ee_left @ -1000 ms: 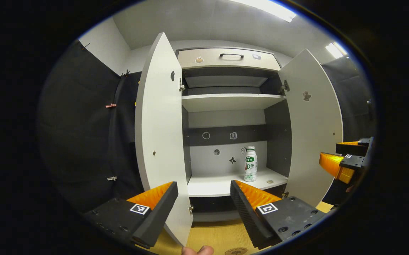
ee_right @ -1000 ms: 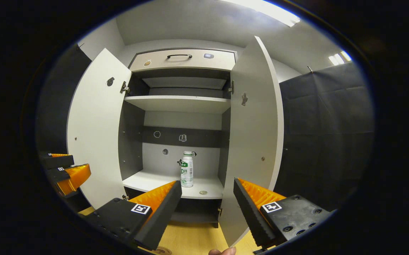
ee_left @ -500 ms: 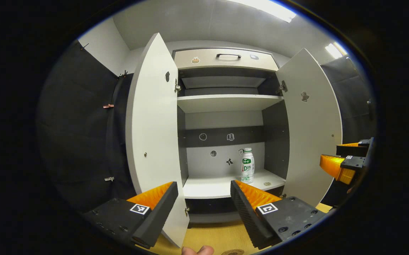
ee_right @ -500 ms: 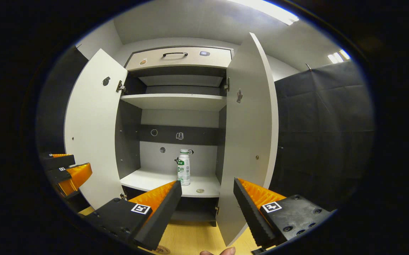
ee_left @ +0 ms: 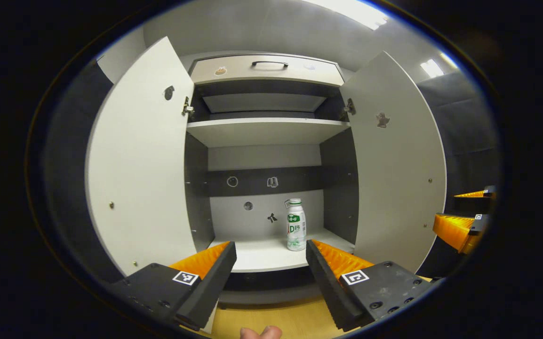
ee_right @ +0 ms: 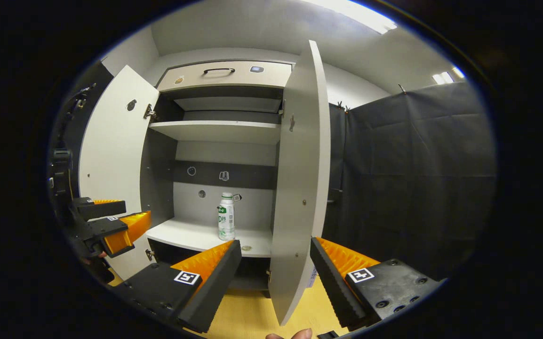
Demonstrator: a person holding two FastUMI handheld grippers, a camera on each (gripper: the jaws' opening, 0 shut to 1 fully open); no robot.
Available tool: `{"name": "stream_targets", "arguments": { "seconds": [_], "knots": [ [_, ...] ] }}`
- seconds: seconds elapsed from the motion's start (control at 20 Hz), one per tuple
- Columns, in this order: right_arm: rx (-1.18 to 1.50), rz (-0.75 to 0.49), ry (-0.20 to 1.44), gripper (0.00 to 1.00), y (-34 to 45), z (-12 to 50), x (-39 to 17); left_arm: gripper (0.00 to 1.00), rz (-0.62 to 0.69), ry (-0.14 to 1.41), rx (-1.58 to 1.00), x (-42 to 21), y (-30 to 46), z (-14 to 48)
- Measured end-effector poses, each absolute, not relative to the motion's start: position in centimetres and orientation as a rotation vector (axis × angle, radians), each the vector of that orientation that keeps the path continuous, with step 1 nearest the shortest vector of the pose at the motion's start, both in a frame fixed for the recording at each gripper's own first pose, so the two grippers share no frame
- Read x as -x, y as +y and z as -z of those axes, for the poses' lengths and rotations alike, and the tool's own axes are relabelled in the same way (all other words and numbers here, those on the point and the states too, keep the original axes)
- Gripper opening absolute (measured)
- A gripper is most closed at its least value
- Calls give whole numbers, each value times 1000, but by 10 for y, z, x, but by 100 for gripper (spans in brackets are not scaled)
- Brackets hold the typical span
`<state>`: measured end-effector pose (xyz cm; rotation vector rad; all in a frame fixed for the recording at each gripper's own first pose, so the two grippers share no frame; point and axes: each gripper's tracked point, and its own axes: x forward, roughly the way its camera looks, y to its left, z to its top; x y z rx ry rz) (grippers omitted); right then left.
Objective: Grasp the bottle in the cabinet with the left hand and place it on the coaster, then close the right door with the right hand and the left door with the left hand.
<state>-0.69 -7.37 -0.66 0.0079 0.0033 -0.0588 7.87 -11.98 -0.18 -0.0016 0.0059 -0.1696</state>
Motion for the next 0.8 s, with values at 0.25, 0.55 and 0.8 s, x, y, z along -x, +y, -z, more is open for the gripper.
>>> {"name": "stream_targets", "arguments": {
  "seconds": [0.25, 0.55, 0.8],
  "knots": [
    [-21, 97, 2, 98, -108, 14, 12, 95, 223, 28, 17, -134, -171, 13],
    [-29, 161, 14, 98, -163, 26, 12, 95, 236, 52, 40, -210, -208, 31],
    [-18, 198, 27, 98, -205, 36, 5, 94, 220, 69, 33, -278, -223, 48]
  ]
}}
